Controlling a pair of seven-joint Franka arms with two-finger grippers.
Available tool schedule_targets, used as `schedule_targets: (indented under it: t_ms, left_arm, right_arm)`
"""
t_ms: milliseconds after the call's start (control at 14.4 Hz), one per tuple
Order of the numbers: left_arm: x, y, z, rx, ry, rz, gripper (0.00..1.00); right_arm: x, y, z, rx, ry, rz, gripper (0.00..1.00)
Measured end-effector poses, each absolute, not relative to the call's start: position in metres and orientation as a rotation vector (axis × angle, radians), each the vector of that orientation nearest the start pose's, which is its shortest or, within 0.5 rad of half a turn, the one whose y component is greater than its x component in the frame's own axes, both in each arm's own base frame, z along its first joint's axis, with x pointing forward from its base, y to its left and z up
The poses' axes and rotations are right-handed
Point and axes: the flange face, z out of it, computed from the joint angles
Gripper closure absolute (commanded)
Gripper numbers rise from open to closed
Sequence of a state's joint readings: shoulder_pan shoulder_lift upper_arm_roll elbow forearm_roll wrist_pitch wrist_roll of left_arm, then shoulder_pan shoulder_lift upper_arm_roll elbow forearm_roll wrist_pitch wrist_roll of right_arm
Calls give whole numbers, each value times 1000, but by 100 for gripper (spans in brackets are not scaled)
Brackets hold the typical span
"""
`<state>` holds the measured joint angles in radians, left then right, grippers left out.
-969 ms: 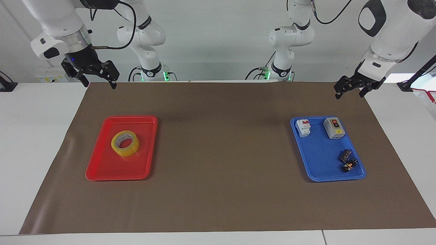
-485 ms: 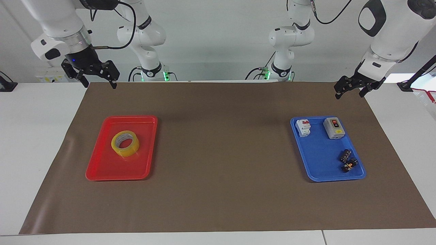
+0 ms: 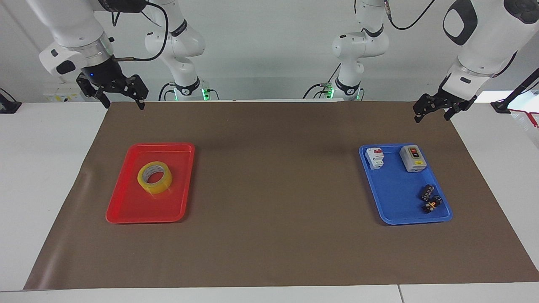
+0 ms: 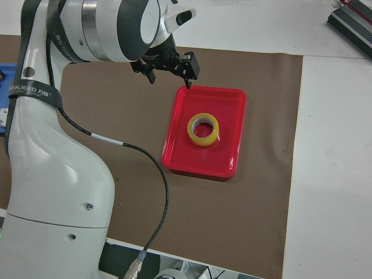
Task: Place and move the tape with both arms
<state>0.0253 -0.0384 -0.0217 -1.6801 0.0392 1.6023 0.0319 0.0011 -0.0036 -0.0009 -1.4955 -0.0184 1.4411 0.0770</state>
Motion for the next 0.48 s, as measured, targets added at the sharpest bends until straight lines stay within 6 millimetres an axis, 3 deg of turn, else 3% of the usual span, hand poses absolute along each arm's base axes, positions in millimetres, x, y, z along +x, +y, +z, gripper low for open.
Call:
schedule_targets:
  t_ms: [485]
  left_arm:
    - [543, 6, 597, -3101, 47, 62, 0]
  right_arm:
    - [540, -1, 649, -3158, 159, 90, 0]
